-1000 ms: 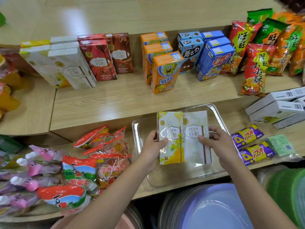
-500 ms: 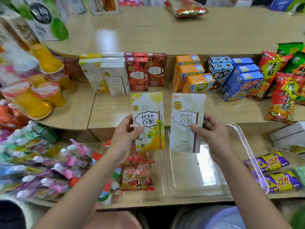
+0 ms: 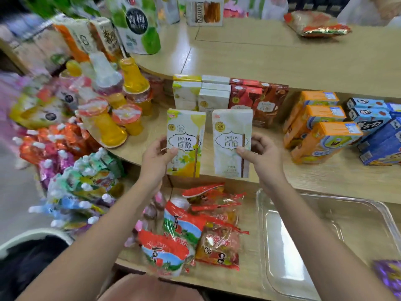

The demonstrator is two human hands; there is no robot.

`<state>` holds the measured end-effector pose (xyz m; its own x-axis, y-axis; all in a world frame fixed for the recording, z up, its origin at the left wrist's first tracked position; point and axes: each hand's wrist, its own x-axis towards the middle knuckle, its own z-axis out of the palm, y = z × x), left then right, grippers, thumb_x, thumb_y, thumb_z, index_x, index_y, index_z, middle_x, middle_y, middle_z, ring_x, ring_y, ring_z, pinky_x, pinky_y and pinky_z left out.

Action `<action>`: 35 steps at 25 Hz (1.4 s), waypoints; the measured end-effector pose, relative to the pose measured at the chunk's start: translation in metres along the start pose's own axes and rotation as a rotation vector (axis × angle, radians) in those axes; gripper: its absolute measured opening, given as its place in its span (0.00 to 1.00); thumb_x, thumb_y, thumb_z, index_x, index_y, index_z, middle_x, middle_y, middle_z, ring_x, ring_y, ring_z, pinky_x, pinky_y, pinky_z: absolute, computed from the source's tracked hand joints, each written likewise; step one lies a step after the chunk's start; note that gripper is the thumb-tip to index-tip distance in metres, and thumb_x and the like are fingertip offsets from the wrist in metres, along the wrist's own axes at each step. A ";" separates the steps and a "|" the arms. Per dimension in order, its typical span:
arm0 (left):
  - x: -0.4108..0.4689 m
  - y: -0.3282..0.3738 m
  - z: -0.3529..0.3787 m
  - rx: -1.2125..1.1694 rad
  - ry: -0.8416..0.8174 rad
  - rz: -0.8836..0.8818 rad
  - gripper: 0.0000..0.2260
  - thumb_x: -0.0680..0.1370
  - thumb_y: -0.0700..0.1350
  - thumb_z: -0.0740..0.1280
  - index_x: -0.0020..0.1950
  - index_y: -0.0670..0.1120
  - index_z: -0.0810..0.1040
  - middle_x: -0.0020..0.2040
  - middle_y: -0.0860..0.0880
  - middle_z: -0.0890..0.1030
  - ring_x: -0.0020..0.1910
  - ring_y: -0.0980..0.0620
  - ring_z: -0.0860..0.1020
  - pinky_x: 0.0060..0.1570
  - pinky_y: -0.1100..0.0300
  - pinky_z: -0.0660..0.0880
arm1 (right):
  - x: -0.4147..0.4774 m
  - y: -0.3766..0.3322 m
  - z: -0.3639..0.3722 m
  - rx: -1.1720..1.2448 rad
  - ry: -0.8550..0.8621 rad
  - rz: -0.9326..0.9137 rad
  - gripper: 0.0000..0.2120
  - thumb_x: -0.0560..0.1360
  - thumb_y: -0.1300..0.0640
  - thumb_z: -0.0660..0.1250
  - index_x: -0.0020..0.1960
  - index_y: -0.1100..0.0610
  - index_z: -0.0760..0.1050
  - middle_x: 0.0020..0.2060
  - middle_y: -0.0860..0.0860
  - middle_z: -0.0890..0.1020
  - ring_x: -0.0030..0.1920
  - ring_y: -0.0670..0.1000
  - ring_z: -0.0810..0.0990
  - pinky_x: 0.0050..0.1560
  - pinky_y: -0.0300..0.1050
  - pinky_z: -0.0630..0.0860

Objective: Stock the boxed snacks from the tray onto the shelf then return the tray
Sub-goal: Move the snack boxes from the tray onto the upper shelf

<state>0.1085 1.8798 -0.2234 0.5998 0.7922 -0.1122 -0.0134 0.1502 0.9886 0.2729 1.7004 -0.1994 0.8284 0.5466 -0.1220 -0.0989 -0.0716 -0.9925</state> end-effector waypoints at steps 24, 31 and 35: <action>0.123 -0.036 -0.005 0.670 0.117 0.320 0.18 0.76 0.51 0.66 0.66 0.53 0.72 0.56 0.58 0.77 0.52 0.60 0.72 0.44 0.67 0.68 | 0.111 0.059 0.068 -0.573 0.133 -0.337 0.27 0.67 0.50 0.74 0.64 0.54 0.72 0.55 0.49 0.81 0.55 0.50 0.77 0.55 0.52 0.76; 0.142 -0.035 0.007 0.732 0.194 0.325 0.17 0.75 0.44 0.68 0.63 0.48 0.74 0.55 0.52 0.78 0.52 0.53 0.74 0.48 0.62 0.67 | 0.117 0.058 0.080 -0.551 0.220 -0.255 0.24 0.70 0.51 0.72 0.62 0.56 0.70 0.52 0.51 0.80 0.51 0.53 0.78 0.51 0.53 0.77; 0.151 -0.031 0.013 0.760 0.222 0.306 0.17 0.75 0.44 0.68 0.63 0.47 0.74 0.57 0.49 0.79 0.54 0.50 0.76 0.48 0.62 0.67 | 0.119 0.057 0.083 -0.504 0.257 -0.235 0.22 0.72 0.55 0.71 0.63 0.58 0.68 0.55 0.52 0.77 0.53 0.52 0.77 0.52 0.50 0.76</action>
<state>0.2100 1.9870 -0.2693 0.4856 0.8427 0.2324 0.4396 -0.4652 0.7683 0.3198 1.8305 -0.2711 0.9091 0.3815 0.1671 0.3235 -0.3941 -0.8602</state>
